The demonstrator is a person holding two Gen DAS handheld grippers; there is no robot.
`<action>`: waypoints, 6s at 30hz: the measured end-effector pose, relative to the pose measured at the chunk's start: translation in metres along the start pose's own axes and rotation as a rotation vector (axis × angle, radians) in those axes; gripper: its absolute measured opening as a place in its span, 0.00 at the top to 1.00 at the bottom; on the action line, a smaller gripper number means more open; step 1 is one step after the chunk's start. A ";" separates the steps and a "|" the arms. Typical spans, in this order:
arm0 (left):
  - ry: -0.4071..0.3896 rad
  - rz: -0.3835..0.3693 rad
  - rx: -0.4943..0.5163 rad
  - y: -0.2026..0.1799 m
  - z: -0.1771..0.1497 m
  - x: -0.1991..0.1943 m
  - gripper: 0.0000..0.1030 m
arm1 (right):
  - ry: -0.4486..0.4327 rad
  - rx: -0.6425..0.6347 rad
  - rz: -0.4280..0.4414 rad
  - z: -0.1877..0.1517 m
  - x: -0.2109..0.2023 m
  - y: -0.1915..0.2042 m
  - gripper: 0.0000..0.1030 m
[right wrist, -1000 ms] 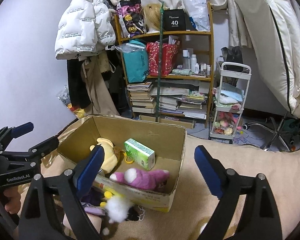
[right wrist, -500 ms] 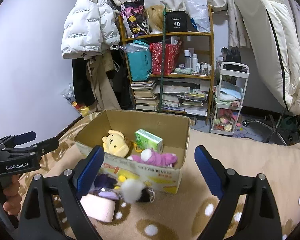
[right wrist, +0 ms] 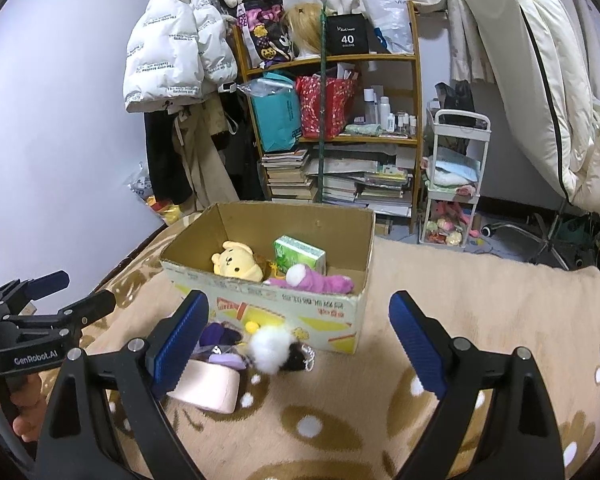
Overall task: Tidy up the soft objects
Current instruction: 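Withdraw both tools from the box toward the remaining soft items, then grasp the pink cushion with the left tool while the right tool grasps the white fluffy pom-pom plush, then lift the pink cushion and white pom-pom plush and carry them over the box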
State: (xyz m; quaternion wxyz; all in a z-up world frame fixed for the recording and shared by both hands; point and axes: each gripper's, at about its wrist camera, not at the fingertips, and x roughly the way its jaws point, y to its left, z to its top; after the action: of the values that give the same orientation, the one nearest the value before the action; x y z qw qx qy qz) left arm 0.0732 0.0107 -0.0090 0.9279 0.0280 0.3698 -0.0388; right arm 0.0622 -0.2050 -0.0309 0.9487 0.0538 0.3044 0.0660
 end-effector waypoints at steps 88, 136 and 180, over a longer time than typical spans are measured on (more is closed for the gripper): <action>0.560 -0.186 -0.095 -0.057 -0.063 0.151 0.24 | 0.401 0.105 -0.006 -0.057 0.161 -0.010 0.14; 0.375 -0.085 0.027 -0.057 -0.052 0.093 0.44 | 0.359 0.116 -0.028 -0.047 0.110 -0.016 0.65; -0.239 0.016 0.097 -0.038 0.024 -0.024 0.44 | -0.092 0.005 0.025 0.025 -0.011 -0.006 0.65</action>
State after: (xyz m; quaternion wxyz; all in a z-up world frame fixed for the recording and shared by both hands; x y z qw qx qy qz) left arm 0.0685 -0.0278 0.0244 0.9632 0.0709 0.2539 -0.0525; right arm 0.0689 -0.2143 -0.0056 0.9606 0.0631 0.2601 0.0743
